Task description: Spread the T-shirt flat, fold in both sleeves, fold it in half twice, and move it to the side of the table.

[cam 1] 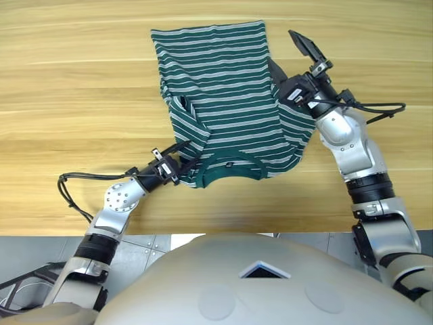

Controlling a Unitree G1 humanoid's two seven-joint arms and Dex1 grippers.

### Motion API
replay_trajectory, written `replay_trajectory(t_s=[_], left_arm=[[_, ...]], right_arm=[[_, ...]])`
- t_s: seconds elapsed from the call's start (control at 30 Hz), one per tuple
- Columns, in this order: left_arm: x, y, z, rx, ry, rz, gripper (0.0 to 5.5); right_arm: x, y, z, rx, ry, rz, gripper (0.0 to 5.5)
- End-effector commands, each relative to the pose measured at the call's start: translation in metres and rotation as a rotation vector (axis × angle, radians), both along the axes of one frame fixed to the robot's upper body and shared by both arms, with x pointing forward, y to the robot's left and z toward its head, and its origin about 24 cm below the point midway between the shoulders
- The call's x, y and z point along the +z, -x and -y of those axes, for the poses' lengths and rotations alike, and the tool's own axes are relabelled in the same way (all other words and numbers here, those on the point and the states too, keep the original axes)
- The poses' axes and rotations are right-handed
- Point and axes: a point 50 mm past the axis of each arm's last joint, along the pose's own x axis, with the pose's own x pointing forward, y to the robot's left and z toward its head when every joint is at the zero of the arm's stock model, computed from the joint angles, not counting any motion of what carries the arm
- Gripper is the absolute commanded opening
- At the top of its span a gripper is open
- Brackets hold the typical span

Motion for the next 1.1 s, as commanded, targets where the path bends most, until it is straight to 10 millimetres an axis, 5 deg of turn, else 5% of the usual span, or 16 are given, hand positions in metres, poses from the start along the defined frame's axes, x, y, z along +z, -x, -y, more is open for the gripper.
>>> replay_trajectory(t_s=[0.03,0.33,0.47,0.7,0.8,0.9,1.1], left_arm=[[-0.022,0.026,-0.068,0.105,-0.325,-0.202,2.15],[0.035,0.002,-0.040,0.152,-0.098,0.179,2.15],[0.040,0.009,-0.014,0.052,0.024,0.169,2.15],[0.047,0.027,-0.020,0.124,-0.026,0.174,2.15],[0.063,0.021,-0.011,0.151,0.074,0.285,2.15],[0.086,0.001,-0.015,0.285,0.228,0.468,2.15],[0.101,-0.010,-0.036,0.480,0.297,0.597,2.15]], right_arm=[[-0.001,0.001,0.015,-0.037,0.059,-0.015,2.99],[-0.002,0.052,0.071,-0.085,0.166,-0.111,2.99],[-0.023,0.091,0.067,-0.010,0.323,-0.206,2.99],[-0.055,0.145,0.069,0.116,0.442,-0.514,2.99],[-0.060,0.147,0.068,0.142,0.470,-0.563,2.99],[-0.066,0.130,0.072,0.092,0.505,-0.539,2.99],[-0.076,0.099,0.060,0.047,0.452,-0.445,2.99]])
